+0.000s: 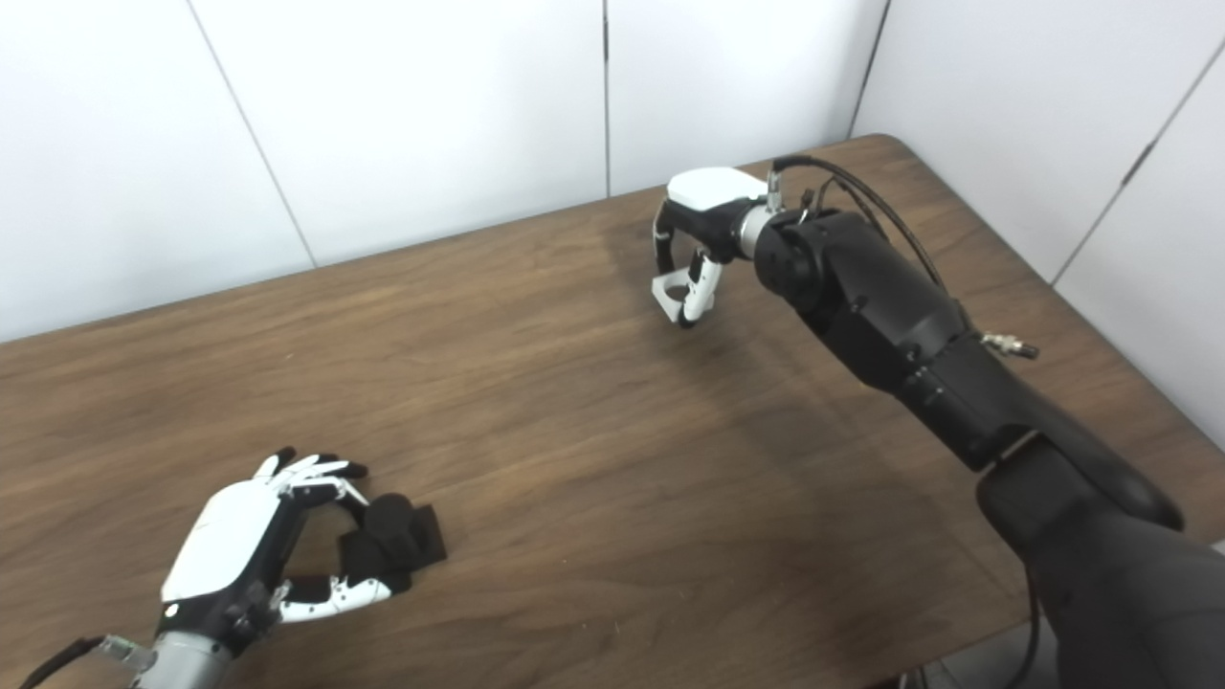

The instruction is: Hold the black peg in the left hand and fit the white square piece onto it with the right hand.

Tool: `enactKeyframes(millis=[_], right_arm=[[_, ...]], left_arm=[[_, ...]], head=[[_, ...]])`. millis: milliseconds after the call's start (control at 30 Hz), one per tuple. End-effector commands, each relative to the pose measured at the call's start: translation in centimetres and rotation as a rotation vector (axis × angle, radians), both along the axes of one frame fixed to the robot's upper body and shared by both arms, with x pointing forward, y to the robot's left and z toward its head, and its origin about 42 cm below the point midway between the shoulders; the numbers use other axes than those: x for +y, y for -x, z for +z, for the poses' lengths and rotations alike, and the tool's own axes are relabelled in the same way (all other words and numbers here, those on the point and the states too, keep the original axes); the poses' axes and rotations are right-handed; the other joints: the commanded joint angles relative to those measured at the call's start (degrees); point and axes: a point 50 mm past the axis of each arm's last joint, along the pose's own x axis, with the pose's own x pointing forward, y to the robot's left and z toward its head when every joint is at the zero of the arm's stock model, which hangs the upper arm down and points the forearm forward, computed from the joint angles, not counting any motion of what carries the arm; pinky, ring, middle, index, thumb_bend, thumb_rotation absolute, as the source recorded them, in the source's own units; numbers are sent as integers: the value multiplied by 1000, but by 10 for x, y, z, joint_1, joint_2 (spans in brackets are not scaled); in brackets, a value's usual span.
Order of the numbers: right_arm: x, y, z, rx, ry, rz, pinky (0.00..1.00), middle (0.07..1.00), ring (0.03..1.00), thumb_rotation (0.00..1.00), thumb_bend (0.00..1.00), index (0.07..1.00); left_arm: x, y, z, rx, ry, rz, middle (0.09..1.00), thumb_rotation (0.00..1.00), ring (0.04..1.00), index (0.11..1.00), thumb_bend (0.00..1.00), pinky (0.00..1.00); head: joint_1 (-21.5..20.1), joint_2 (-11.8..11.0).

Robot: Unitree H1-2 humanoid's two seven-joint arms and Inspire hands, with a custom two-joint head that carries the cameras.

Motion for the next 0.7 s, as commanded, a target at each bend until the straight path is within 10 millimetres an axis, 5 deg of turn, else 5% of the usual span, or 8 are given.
enactKeyframes(millis=[0, 300, 667], right_arm=[[-2, 1, 39, -107, 11, 40, 1000, 783, 952, 130, 523, 485], [27, 35, 62, -152, 11, 217, 942, 790, 947, 131, 523, 485], [87, 73, 77, -166, 7, 500, 955, 765, 927, 133, 523, 483]], left_arm=[[-1, 9, -16, 98, -51, -11, 783, 52, 881, 484, 522, 1000], [-13, 9, -18, 111, -54, -10, 792, 52, 894, 484, 523, 1000], [-28, 8, -23, 114, -50, -11, 796, 54, 899, 485, 523, 1000]], head=[[9, 2], [81, 10], [155, 17]])
